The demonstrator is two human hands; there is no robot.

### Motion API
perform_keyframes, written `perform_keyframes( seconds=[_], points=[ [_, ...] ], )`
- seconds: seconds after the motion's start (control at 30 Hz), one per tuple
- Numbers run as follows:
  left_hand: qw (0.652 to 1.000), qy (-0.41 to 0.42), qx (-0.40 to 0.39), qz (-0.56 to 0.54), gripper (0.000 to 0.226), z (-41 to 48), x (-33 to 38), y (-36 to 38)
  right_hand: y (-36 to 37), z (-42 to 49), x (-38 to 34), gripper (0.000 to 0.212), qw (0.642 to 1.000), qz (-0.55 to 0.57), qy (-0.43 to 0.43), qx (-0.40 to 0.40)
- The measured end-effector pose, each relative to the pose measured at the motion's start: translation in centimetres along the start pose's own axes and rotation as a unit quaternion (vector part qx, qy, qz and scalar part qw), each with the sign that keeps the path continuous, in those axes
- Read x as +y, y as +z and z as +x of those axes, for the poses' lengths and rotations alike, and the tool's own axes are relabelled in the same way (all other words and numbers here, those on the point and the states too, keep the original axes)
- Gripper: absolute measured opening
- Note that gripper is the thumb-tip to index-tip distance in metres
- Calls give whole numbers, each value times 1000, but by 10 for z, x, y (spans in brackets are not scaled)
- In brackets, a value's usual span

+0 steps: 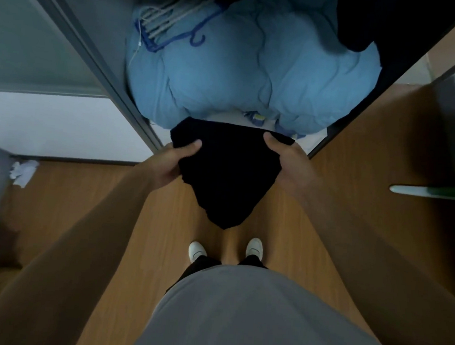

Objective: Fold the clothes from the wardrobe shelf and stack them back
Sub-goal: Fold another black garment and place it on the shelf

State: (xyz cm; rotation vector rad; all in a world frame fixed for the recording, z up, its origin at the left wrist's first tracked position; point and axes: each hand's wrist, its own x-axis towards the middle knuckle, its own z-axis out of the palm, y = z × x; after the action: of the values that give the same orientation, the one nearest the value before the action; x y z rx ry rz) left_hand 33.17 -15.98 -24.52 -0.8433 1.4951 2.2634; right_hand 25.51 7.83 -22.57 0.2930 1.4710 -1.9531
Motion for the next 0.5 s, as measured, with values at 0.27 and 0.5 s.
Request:
perform_keyframes(
  seconds=[0.27,0.5],
  points=[
    [987,45,132,-83,44,18,24,-12,21,2,-20,34,993,74,80,-37],
    [998,3,65,10,52,17,10,-26,22,4,-19,35,988,92,116,-42]
  ],
)
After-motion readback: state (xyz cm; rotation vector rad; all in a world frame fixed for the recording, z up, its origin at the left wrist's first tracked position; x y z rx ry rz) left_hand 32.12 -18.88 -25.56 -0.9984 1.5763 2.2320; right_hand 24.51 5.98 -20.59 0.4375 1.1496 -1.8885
